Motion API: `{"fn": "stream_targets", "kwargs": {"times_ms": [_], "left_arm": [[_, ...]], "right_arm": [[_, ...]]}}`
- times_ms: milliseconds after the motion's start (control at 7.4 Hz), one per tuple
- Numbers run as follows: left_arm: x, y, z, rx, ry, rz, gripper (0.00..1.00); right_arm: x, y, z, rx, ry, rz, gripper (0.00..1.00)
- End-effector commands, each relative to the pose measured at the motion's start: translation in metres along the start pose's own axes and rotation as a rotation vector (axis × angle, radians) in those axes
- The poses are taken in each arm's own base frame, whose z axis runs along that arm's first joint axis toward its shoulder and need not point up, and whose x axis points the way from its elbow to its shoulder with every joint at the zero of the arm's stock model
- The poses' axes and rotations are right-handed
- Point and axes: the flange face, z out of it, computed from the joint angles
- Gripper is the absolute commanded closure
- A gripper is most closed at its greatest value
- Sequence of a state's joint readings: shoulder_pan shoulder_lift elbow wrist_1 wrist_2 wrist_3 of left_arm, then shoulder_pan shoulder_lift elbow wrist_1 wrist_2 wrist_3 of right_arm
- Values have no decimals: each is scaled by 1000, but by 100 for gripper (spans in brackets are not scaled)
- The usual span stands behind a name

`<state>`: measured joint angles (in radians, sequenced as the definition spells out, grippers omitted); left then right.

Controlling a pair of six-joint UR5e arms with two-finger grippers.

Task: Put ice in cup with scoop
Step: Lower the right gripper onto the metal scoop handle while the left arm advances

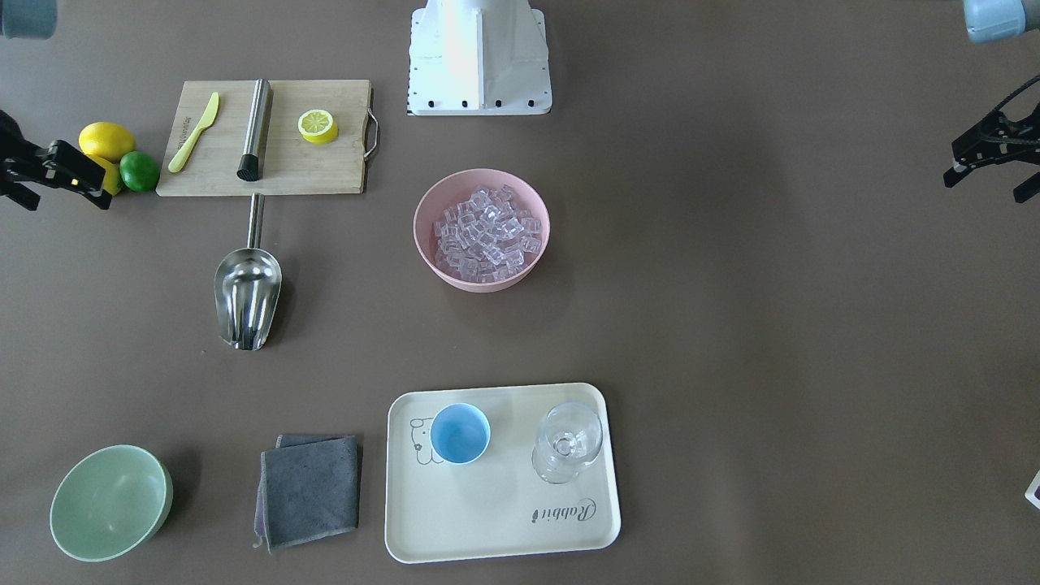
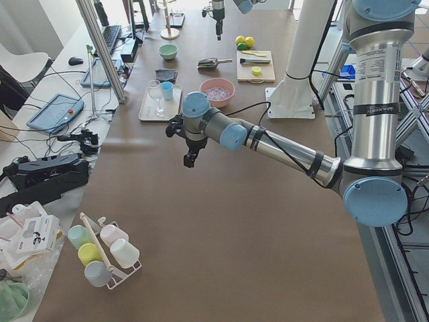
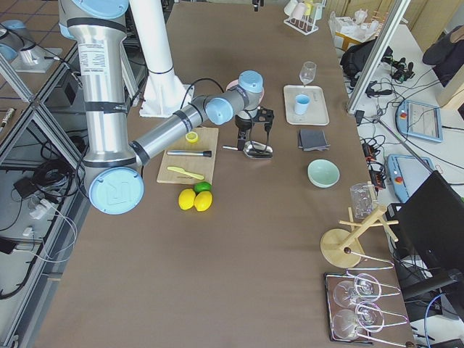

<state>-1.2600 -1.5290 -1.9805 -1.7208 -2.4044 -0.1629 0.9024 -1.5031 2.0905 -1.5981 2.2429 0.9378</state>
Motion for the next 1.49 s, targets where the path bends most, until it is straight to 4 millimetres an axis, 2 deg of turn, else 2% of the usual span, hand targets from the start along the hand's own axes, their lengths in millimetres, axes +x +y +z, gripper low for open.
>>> {"fn": "stream_targets", "kwargs": {"times_ms": [0, 135, 405, 541, 676, 946, 1081, 1216, 1351], "left_arm": [[70, -4, 37, 87, 117, 302, 2], [76, -4, 40, 111, 134, 348, 2], [121, 2, 79, 105, 225, 486, 2], [129, 0, 97, 86, 226, 499, 2], [138, 3, 107, 91, 228, 534, 2], [154, -1, 109, 146, 262, 604, 2], [174, -12, 116, 195, 260, 652, 2], [190, -6, 131, 207, 262, 687, 2], [199, -3, 132, 239, 283, 721, 2]], "right_arm": [[-54, 35, 50, -1, 62, -52, 1], [-52, 35, 69, -19, 92, -53, 1], [-52, 31, 114, -38, 88, -83, 1], [-51, 31, 130, -42, 98, -86, 1], [-51, 34, 139, -44, 113, -94, 1], [-53, 39, 142, -55, 113, -100, 6], [-53, 39, 142, -59, 112, -101, 6], [-54, 39, 142, -63, 107, -113, 6], [-57, 40, 141, -70, 100, -117, 9]]}}
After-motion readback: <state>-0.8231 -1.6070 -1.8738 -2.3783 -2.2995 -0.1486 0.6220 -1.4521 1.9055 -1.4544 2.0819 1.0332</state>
